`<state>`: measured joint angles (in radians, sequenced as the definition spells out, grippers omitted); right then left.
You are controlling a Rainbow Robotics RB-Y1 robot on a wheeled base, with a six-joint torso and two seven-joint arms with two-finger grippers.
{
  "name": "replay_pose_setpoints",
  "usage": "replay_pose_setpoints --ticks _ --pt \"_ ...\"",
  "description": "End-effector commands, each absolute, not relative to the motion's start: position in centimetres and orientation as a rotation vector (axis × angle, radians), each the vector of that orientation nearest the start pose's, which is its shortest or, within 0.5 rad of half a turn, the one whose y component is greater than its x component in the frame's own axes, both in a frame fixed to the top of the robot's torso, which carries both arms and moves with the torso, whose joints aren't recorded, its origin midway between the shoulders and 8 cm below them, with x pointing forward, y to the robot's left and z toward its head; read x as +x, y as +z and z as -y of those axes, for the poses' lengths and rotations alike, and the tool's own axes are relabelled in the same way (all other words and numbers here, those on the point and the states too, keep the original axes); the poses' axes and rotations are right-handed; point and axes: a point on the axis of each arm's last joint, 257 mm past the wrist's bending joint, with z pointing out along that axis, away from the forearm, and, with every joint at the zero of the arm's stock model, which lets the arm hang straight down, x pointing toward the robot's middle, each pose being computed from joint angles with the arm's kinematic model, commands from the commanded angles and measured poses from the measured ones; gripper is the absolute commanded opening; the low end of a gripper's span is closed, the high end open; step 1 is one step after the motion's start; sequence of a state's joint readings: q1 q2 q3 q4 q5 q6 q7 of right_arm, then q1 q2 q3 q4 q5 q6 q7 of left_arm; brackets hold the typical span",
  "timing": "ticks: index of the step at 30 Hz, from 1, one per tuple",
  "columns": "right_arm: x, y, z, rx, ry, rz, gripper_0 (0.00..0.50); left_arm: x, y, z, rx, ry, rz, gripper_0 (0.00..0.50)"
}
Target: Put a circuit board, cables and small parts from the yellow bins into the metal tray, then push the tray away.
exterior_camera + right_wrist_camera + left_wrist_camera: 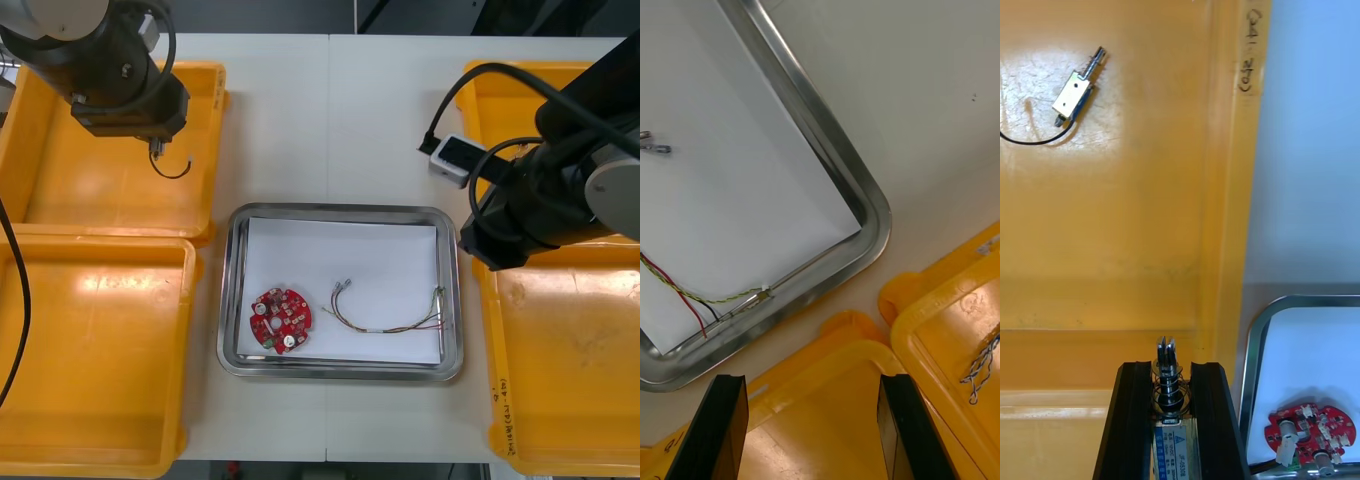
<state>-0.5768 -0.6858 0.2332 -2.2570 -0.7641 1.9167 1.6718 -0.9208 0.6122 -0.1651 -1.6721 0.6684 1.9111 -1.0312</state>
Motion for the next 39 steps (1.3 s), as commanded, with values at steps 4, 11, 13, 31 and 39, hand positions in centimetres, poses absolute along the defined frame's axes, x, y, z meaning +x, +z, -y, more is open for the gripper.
replay_pose_setpoints --ticks 4,11,13,31,39 --pt "43.5 -11.4 22.9 -0.988 -0.208 -2.38 0.5 51.8 -6.2 -17.8 0.062 -0.05 -2.569 0.0" --pt "45.5 -10.4 27.1 -0.811 -0.253 -2.427 0.5 50.3 -7.6 -13.7 0.096 -0.078 -2.577 0.001" --pt "45.9 -10.2 27.9 -0.775 -0.264 -2.436 0.5 49.9 -8.2 -12.9 0.116 -0.078 -2.586 0.001" --pt "48.3 -12.1 33.6 -0.553 -0.27 -2.61 0.5 46.1 -17.1 -8.3 0.253 -0.038 -2.703 0.0" --pt "52.0 -10.9 32.3 -0.507 -0.177 -2.598 0.5 46.4 -19.8 -7.7 0.273 -0.023 -2.684 0.0"
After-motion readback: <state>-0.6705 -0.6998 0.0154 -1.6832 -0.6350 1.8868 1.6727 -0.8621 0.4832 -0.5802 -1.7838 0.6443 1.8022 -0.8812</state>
